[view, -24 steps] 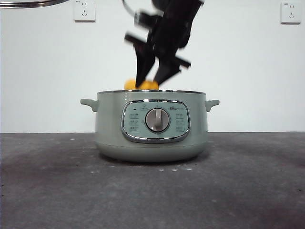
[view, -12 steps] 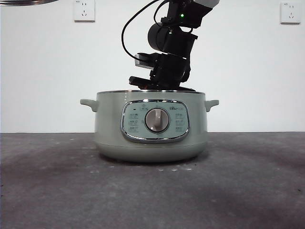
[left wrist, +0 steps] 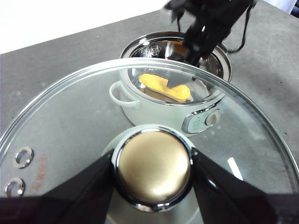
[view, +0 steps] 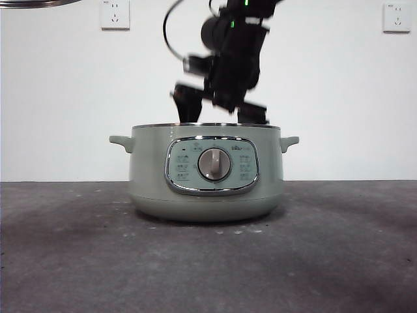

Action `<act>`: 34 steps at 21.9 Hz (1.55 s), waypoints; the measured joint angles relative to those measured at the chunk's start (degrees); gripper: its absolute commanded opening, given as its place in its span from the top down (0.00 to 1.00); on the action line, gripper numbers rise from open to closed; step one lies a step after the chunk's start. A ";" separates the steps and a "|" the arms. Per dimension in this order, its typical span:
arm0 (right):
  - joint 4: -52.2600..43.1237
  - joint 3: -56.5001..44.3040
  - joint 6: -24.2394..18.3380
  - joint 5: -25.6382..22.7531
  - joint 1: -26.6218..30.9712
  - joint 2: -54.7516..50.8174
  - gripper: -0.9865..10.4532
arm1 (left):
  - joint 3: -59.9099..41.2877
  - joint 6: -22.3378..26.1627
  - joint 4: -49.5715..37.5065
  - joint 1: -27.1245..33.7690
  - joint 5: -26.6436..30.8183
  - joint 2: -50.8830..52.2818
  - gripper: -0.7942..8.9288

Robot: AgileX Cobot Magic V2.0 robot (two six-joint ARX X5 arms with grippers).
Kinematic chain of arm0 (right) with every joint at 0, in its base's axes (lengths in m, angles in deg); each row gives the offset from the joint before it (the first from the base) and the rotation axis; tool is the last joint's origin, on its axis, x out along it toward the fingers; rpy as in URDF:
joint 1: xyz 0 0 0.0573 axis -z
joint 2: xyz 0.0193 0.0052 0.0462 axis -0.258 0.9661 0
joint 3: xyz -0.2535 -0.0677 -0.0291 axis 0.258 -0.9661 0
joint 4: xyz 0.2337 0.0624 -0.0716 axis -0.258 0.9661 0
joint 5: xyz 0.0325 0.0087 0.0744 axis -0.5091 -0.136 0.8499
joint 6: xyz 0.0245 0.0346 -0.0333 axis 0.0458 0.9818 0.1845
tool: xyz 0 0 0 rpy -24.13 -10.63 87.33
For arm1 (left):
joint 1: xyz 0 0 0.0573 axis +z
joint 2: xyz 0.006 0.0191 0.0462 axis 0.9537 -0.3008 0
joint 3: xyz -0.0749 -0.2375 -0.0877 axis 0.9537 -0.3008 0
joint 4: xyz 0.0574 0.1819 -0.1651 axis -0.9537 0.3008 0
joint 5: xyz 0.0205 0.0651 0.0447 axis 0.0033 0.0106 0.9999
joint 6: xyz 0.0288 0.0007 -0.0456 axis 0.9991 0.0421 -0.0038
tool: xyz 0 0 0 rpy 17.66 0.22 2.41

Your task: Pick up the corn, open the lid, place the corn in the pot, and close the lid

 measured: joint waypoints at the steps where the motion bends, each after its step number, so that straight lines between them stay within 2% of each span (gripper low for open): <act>1: 3.21 3.65 -0.15 0.11 0.00 0.00 0.43 | 0.00 0.00 0.00 0.00 0.00 0.00 0.93; 3: 10.23 10.62 -0.02 0.42 0.00 -0.02 0.45 | 0.00 -0.02 -0.33 0.00 0.00 -0.22 0.93; 5: 10.78 14.08 0.50 1.62 0.00 -1.22 0.45 | 0.00 -0.04 -1.77 0.00 -0.02 -1.44 0.93; 9: 10.78 13.75 0.70 1.73 -0.11 -9.27 0.45 | 0.00 -0.07 -2.82 0.00 -0.22 -4.50 0.93; 13: 10.78 9.49 0.66 2.14 -0.15 -21.92 0.45 | 0.00 -0.11 -8.96 -0.02 -2.21 -7.39 0.93; 15: 10.75 3.56 0.26 2.14 -0.15 -29.18 0.45 | 0.00 -0.15 -10.97 -0.59 -4.57 -9.51 0.93; 20: 10.78 -18.56 -0.39 2.10 -0.15 -48.94 0.45 | 0.72 -0.15 -16.61 -5.03 -4.44 -17.46 0.93; 26: 10.82 -45.77 -0.20 2.10 -0.20 -70.12 0.45 | 10.69 -0.17 -20.39 -11.19 -4.46 -31.17 0.93; 30: 10.75 -60.48 2.32 2.10 -0.20 -81.13 0.45 | 17.49 -0.15 -21.44 -12.87 -2.95 -41.57 0.93; 34: 9.84 -70.62 5.99 0.35 -0.20 -90.66 0.45 | 24.04 -0.15 -22.23 -13.88 -1.05 -50.40 0.93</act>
